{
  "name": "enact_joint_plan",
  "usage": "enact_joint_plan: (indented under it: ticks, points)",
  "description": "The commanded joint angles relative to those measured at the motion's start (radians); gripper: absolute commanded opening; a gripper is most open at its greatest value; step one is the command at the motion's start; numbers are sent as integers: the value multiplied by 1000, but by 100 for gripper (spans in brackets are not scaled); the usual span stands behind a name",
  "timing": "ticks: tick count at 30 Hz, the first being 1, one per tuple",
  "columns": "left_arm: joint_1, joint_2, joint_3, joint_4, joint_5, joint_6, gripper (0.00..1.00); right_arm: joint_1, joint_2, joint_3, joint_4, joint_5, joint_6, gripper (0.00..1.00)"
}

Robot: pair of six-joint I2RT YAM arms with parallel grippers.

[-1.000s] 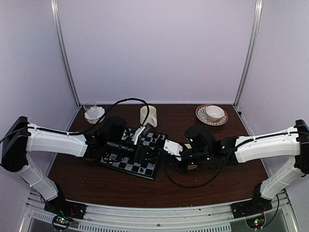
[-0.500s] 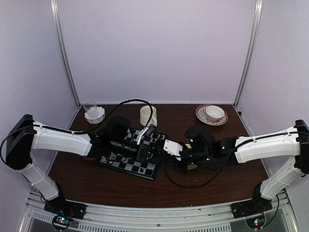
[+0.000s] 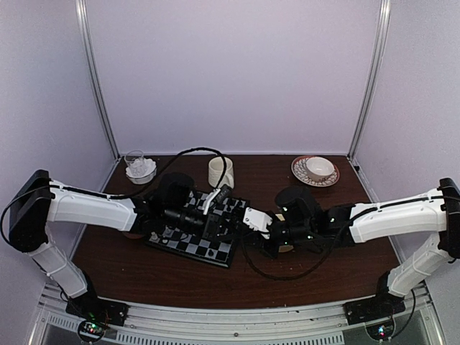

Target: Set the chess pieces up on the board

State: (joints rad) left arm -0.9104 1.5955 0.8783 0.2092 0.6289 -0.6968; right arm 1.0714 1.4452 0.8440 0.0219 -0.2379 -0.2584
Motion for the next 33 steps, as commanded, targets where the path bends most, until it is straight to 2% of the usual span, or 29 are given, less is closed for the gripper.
enact_joint_plan:
  ticks: [1, 6, 10, 16, 23, 28, 33]
  points:
    - [3, 5, 29, 22, 2, 14, 16, 5, -34, -17, 35, 26, 7, 20]
    - [12, -22, 15, 37, 0, 9, 15, 6, -70, -43, 59, 21, 12, 33]
    - [34, -51, -1, 65, 27, -11, 15, 5, -124, -77, 90, 2, 28, 39]
    - [42, -138, -48, 112, 10, -1, 16, -7, -190, -135, 213, -32, 177, 52]
    - [48, -253, -165, 276, -32, 8, 16, -56, -148, -106, 387, -196, 494, 52]
    - [48, -339, -226, 353, -39, 15, 17, -55, -156, -110, 523, -215, 711, 50]
    - [48, -383, -252, 374, -51, 13, 17, -52, -123, -100, 592, -262, 806, 47]
